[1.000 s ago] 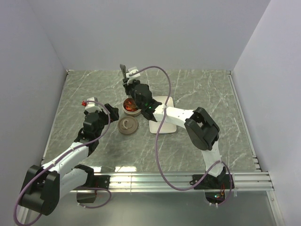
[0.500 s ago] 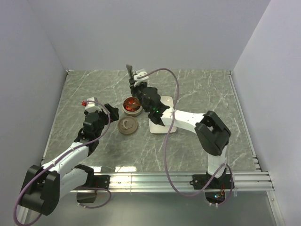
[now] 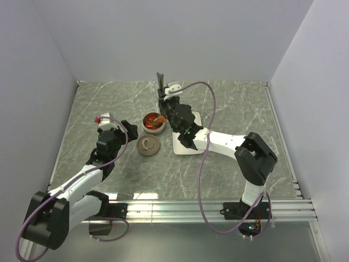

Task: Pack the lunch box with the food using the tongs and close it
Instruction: Place the food into the lunch box

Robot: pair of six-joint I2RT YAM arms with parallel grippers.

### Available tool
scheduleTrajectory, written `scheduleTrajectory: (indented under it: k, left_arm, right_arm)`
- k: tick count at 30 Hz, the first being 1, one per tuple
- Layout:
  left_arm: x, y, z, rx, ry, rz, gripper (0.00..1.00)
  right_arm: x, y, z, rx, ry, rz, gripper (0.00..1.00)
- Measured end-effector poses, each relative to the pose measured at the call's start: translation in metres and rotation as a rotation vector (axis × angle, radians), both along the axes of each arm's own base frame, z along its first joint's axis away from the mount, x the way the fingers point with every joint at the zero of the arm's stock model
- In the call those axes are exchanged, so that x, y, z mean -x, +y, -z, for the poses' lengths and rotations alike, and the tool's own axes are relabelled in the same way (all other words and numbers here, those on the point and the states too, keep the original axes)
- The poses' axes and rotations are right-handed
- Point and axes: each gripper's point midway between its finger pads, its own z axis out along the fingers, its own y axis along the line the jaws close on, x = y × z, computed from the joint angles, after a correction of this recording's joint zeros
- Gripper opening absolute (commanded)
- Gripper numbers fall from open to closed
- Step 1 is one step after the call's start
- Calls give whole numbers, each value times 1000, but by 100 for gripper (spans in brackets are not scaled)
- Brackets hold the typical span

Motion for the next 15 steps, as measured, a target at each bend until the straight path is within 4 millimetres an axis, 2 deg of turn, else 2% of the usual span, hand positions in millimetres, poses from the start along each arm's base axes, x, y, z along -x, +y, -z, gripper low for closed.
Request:
scheduleTrajectory:
  k: [6, 15]
  left_arm:
    - [0, 0, 0, 0, 0, 0, 99]
    - [0, 0, 0, 0, 0, 0, 99]
  right_arm:
    - [-5, -9, 23, 35, 37, 63, 30]
    - [-10, -20, 41, 61, 68, 137, 27]
